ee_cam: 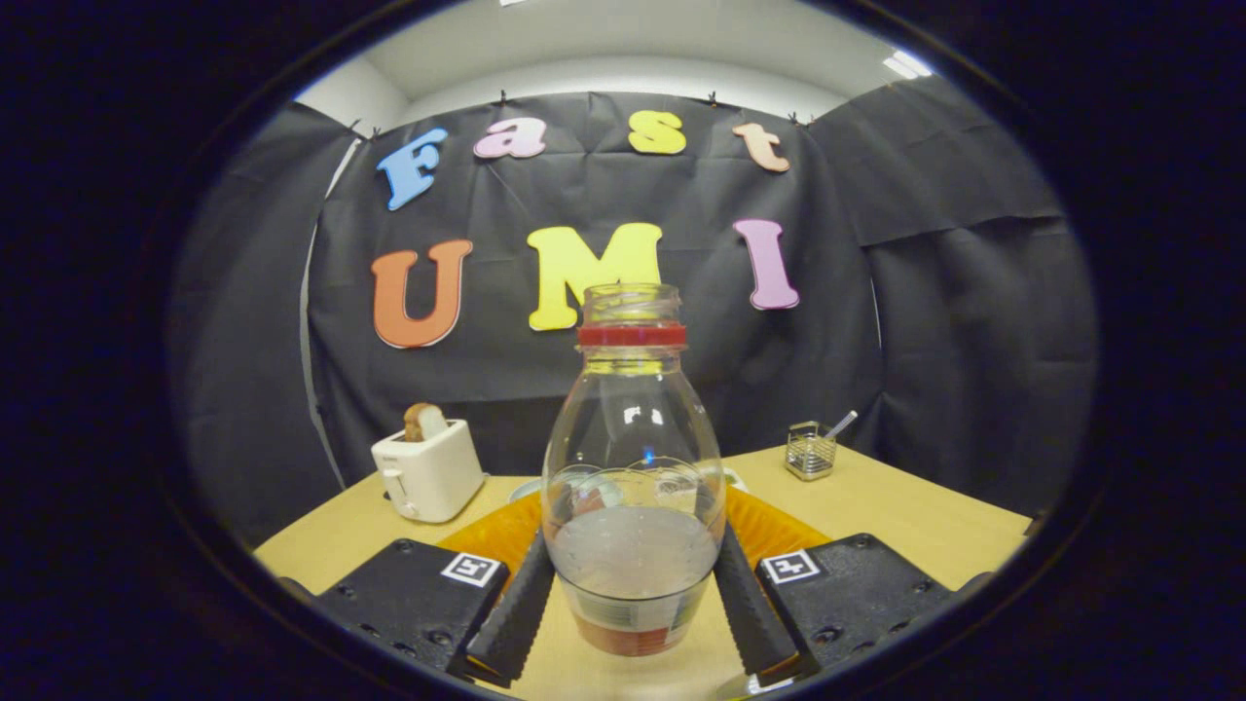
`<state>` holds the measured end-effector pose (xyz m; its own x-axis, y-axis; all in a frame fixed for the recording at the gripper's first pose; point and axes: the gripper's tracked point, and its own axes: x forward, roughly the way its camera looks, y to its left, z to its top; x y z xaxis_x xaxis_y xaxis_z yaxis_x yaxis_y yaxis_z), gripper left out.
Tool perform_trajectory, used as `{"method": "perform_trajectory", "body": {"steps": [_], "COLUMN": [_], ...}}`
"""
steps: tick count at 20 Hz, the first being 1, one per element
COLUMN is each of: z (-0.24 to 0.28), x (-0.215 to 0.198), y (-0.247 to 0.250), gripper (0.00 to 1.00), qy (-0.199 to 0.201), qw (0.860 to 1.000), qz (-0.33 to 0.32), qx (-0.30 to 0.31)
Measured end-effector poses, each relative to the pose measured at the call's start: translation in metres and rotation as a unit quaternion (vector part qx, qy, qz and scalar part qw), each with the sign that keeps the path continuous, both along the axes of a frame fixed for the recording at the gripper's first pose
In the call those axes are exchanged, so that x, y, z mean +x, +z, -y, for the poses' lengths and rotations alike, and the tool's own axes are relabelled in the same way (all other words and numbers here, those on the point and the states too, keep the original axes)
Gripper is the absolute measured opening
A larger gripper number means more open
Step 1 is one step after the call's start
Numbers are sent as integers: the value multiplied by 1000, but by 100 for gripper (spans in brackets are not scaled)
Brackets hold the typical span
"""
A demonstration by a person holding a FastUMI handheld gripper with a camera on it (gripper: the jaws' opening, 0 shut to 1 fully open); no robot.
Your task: Take the bottle from table, then pour the juice into the cup, finally place the bottle on the coaster
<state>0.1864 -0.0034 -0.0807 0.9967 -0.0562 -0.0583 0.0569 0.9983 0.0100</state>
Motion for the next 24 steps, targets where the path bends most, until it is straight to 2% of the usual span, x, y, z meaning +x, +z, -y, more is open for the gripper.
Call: {"method": "perform_trajectory", "body": {"steps": [5,7,13,24], "z": [-7,-10,-4,-19], "x": [22,33,51,56], "y": [-36,-53,-87,-108], "gripper": [83,83,83,87], "qy": [-19,-21,-53,-26], "qw": [1000,1000,998,999], "qz": [11,-1,-23,-37], "qx": [0,8,-18,-6]}}
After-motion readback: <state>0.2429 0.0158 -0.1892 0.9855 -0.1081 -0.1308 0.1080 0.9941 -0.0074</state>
